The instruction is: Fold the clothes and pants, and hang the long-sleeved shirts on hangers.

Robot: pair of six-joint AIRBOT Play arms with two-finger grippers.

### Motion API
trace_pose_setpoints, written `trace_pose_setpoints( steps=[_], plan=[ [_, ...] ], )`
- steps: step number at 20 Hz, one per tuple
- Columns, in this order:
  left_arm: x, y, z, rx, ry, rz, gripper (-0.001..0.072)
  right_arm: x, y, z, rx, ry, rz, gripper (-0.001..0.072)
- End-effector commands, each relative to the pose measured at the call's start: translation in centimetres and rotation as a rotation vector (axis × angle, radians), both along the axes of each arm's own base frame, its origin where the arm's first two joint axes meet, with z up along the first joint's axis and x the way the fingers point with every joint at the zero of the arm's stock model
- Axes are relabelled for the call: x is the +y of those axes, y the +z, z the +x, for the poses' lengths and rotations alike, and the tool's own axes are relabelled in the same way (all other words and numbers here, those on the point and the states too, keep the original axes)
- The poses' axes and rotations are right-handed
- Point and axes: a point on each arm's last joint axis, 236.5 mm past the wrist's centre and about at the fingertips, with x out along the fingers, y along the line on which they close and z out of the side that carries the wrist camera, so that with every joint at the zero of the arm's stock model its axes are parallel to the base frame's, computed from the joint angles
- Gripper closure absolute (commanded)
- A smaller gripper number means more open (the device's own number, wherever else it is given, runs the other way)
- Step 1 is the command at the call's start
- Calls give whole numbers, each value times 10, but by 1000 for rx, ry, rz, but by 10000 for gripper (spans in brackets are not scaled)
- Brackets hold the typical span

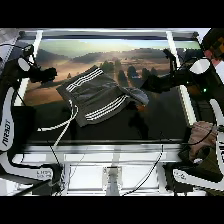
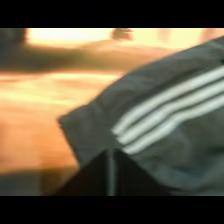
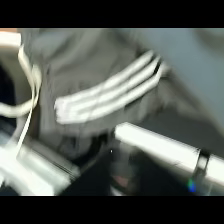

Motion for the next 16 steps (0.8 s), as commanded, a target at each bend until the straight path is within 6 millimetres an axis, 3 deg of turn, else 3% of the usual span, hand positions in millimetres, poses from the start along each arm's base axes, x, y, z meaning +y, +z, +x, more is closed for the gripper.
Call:
trace_pose_setpoints(
  steps=[1, 3, 5, 10, 13, 16],
  plan=[
    [-38, 24, -12, -18, -121, -100, 704, -19, 6, 39, -147, -101, -57, 708],
    [-58, 36, -22, -32, -201, -142, 704, -29, 6, 44, -158, -127, -65, 711],
    [-67, 35, -40, -9, -240, -165, 704, -39, -3, 35, -117, -113, -39, 712],
    [-108, 4, -126, 137, -305, -342, 704, -51, -55, -7, 53, -138, 175, 711],
    [-111, -23, -171, 215, -288, -361, 704, -51, -74, -35, 118, -97, 241, 711],
    [-110, -54, -213, 301, -252, -391, 704, -46, -66, -48, 100, -52, 370, 711]
  ],
)
